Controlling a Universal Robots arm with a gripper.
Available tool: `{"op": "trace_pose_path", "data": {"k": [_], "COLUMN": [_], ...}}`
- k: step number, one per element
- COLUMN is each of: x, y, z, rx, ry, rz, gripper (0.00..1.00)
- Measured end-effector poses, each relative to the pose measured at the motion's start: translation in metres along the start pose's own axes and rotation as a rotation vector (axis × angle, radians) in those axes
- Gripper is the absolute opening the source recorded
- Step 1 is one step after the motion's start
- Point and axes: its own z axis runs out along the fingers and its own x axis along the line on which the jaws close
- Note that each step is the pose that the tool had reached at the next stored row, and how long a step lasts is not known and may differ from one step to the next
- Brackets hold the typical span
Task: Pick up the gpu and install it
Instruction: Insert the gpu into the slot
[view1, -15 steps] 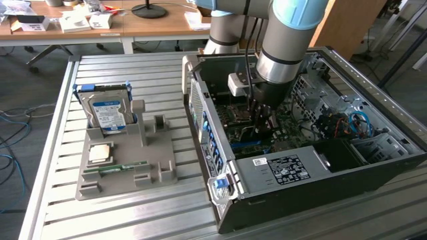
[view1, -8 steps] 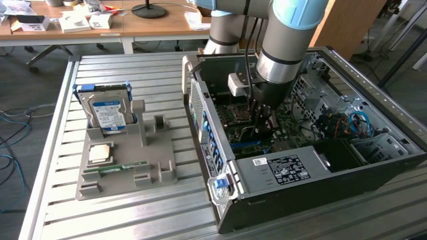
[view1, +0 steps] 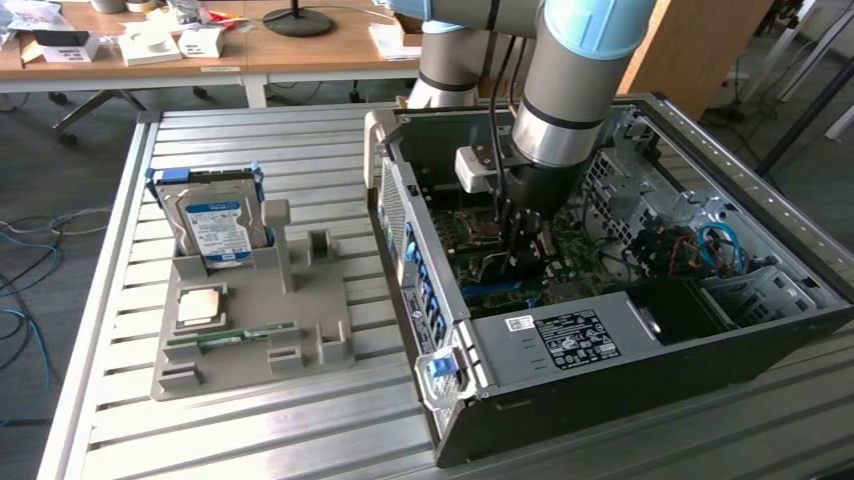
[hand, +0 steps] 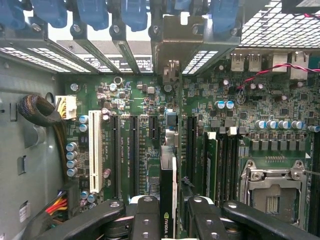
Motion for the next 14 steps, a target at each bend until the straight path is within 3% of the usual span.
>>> {"op": "trace_pose_path", "data": {"k": [14], "x": [0.0001], "y": [0.0009], "z": [-0.0001], "rx": [-0.0001], "ry": [0.0001], "rz": [0.0], "gripper": [0.26]}}
